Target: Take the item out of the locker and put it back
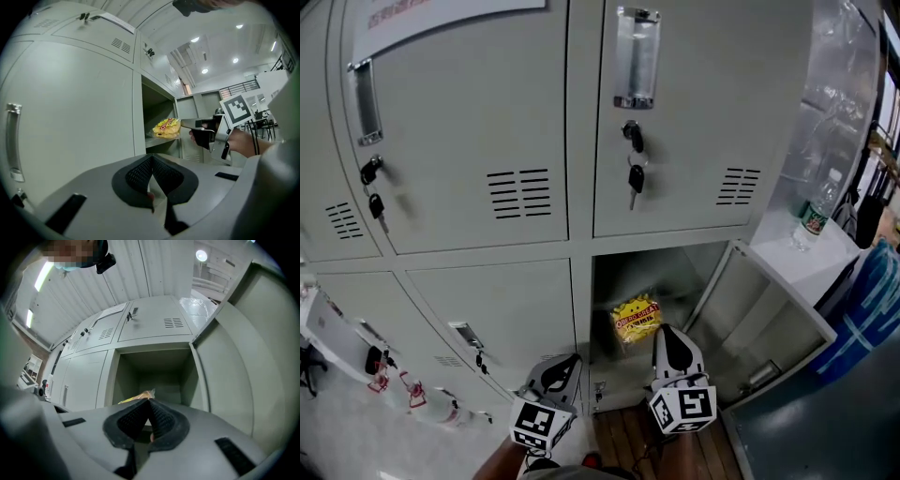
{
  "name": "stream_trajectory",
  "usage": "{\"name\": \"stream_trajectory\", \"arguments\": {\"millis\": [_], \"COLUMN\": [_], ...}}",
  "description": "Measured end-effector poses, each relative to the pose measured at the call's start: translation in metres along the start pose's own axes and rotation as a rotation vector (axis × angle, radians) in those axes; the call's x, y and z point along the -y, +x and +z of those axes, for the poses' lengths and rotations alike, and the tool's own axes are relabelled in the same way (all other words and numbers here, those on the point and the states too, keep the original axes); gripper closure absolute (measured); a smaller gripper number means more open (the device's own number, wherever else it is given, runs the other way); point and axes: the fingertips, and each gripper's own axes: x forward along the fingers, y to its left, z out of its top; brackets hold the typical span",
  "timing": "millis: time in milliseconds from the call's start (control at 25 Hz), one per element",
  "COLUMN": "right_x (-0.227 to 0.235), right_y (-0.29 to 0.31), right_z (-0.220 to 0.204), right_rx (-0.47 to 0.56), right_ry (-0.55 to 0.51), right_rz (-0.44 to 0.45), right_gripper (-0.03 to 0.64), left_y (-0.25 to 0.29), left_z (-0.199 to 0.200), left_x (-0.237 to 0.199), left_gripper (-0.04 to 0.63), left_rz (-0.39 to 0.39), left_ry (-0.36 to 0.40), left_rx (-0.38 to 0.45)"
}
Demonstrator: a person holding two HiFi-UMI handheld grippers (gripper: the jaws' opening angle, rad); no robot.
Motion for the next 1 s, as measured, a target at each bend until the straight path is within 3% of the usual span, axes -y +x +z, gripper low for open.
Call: {"name": "stream_trajectory", "arguments": {"millis": [640,1000], "right_x": [-0.004,0.003], "right_y": [0.085,0.11], "right_z": [-0.014,-0.036], "right_rx": [-0.007,-0.054], "right_ry": [0.063,0.101], "right_rz": [0.068,0.058], "right_gripper": [0.6,0.6], "left_y": [-0.014,-0.009], "left_z": [-0.006,-0.006], "left_x": [-0.039,-0.042], "left_gripper": [0.572,0.572], "left_rz": [0.133,0.148], "left_ry": [0.003,0.004], "left_rx": [-0.031,-0.039]}}
